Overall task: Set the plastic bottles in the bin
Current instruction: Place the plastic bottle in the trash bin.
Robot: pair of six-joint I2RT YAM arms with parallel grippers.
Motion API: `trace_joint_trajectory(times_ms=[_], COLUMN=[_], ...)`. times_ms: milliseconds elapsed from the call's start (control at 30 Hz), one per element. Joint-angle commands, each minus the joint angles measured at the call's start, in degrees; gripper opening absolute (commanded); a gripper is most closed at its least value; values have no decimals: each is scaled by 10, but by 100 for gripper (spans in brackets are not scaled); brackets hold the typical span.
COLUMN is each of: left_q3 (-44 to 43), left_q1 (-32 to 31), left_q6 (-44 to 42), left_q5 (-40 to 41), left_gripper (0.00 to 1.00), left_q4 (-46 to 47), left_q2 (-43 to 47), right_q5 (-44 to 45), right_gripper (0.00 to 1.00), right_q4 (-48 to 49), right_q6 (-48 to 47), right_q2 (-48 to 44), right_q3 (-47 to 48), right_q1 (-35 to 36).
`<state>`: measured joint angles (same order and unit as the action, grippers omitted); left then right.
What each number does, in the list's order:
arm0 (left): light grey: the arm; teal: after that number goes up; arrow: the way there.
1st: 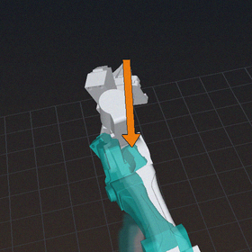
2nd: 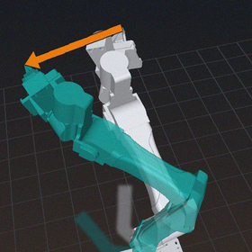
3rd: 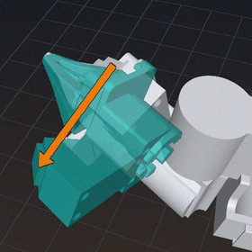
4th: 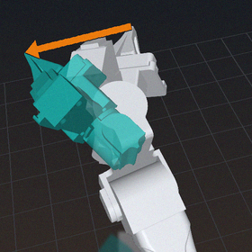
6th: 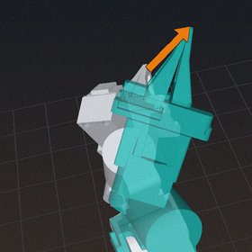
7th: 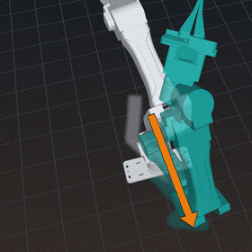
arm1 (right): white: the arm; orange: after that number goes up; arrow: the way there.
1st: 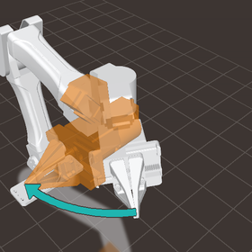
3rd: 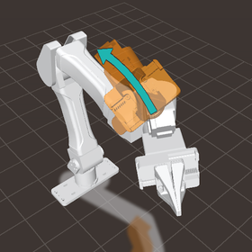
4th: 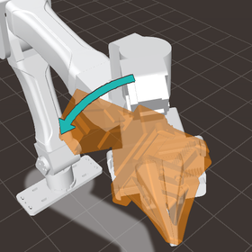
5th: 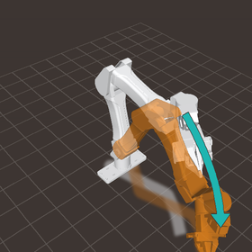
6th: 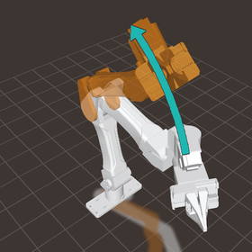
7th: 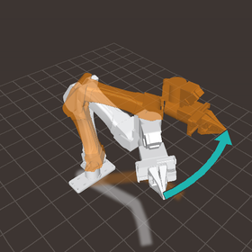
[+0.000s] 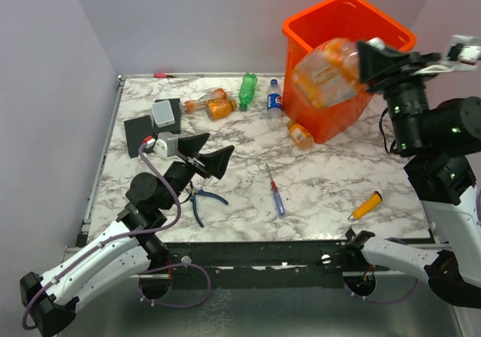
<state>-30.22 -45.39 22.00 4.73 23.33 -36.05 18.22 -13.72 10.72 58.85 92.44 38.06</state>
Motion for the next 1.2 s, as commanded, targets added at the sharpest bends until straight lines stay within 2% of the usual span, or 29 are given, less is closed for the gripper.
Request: trace_joint_trajectory(times_ms=[0, 67, 100, 133, 267, 333, 433, 567, 800, 900, 967, 1033, 1167], left_q3=[16, 30, 37, 44, 46, 41, 35, 32, 29, 28, 29, 30, 28], left_q1=[2, 2, 2, 3, 3, 3, 3, 3, 3, 2, 3, 2, 3], left_q6=[-128, -144, -145, -148, -152, -155, -154, -149, -141, -137, -134, -131, -132], left_q5=[190, 204, 213, 216, 232, 238, 243, 232, 210, 201, 194, 190, 189], left_gripper=[99, 99, 99, 99, 99, 99, 99, 99, 99, 99, 99, 99, 99], left_q4=[-89, -90, -90, -89, -95, -106, -120, -126, -130, -129, -129, -129, -129], left_q2=[13, 19, 23, 25, 25, 18, 10, 3, -3, -5, -5, -5, -12], right_q5=[277, 293, 288, 276, 249, 223, 143, 58, -143, -169, -178, -208, -217], right_gripper=[0, 0, 0, 0, 0, 0, 0, 0, 0, 0, 0, 0, 0], right_q4=[294, 383, 422, 422, 314, 272, 153, 60, -107, -106, -50, -21, -120], right_q6=[-261, -328, -337, -325, -238, -190, -54, -4, 69, 93, 100, 101, 76], right_q2=[85, 143, 167, 191, 304, 342, 377, 411, 449, 431, 397, 381, 458], right_q3=[15, 53, 69, 91, 213, 232, 250, 262, 297, 264, 208, 191, 307], right_q1=[-7, -24, -43, -66, -175, -223, -285, -295, -295, -295, -295, -295, -294])
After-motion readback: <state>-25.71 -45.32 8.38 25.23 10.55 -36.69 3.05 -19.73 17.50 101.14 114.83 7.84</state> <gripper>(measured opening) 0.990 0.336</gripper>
